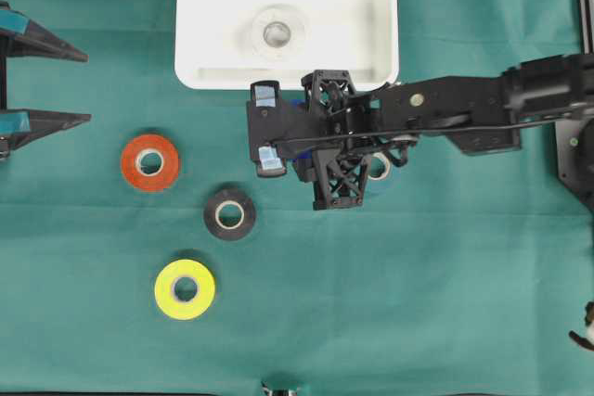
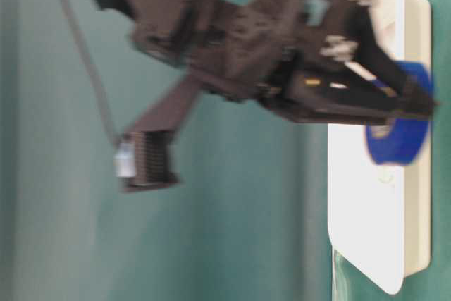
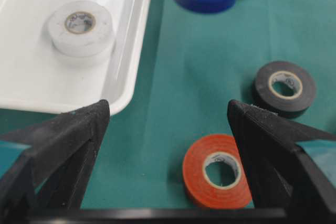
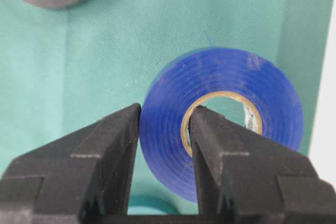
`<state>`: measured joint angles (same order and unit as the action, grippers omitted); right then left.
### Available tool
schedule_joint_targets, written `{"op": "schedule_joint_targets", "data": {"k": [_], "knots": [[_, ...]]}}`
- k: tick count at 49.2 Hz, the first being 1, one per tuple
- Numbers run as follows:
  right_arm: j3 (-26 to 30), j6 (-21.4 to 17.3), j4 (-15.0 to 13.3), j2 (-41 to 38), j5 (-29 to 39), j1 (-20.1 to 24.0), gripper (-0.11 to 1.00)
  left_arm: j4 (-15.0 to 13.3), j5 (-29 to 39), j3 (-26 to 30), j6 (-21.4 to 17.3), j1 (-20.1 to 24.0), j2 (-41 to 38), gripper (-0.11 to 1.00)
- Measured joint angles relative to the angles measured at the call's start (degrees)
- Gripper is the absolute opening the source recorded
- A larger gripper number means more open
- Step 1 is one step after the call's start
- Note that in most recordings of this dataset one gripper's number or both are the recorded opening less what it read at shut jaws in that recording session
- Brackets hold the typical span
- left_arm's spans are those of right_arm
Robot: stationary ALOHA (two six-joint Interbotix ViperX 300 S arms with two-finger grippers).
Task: Pick up the tape from a random location and place it into the white case.
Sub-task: 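Lift the blue tape roll and carry it toward the white tray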
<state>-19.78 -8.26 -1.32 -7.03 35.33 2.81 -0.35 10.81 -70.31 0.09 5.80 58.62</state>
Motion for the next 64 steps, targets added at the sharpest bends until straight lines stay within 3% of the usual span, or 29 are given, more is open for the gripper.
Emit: {"op": "schedule_joint_targets", "data": {"k": [37, 54, 64], "knots": [[13.7, -0.3, -3.7, 5.9, 19.2, 0.2, 0.31, 0.0, 0.0, 0.0, 0.0, 0.0, 0.0, 0.95], [15.2, -3.3, -6.9, 7.4, 22.1, 0.5, 0.31, 0.0, 0.1, 0.0, 0.0, 0.0, 0.0, 0.95], [15.3, -3.4, -7.1, 7.4, 22.2, 0.7, 0.31, 0.0, 0.0, 0.0, 0.0, 0.0, 0.0, 0.95]]}}
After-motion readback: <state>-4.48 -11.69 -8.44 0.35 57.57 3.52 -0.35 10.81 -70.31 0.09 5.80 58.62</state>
